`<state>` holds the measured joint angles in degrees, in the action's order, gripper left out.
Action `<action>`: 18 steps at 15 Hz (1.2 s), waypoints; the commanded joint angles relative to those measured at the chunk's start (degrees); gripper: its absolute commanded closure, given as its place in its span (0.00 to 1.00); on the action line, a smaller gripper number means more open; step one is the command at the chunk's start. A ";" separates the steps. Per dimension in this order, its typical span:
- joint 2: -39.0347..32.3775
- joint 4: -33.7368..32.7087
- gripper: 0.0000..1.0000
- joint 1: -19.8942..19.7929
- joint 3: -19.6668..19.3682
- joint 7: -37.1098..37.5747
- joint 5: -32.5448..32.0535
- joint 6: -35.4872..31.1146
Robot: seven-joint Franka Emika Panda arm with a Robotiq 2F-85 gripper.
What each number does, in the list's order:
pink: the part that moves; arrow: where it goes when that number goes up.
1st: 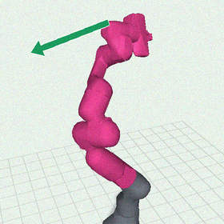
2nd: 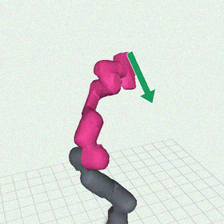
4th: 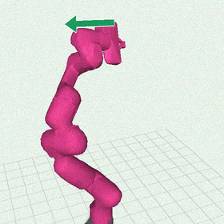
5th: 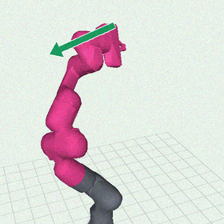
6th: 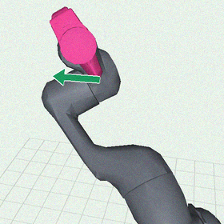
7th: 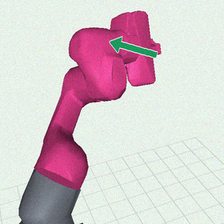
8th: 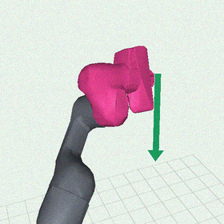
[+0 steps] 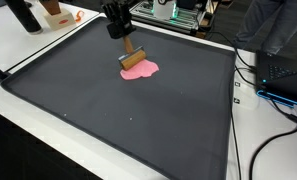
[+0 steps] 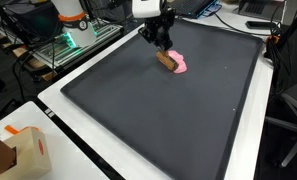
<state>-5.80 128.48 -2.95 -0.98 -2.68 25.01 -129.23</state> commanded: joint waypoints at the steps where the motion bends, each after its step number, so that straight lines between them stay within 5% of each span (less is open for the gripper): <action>1: -2.07 -0.53 0.77 0.48 0.81 -0.89 2.27 -1.22; 18: -3.97 -4.33 0.77 1.43 3.90 -3.30 3.81 0.35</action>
<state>-8.42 125.50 -2.03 2.30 -4.13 26.54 -129.24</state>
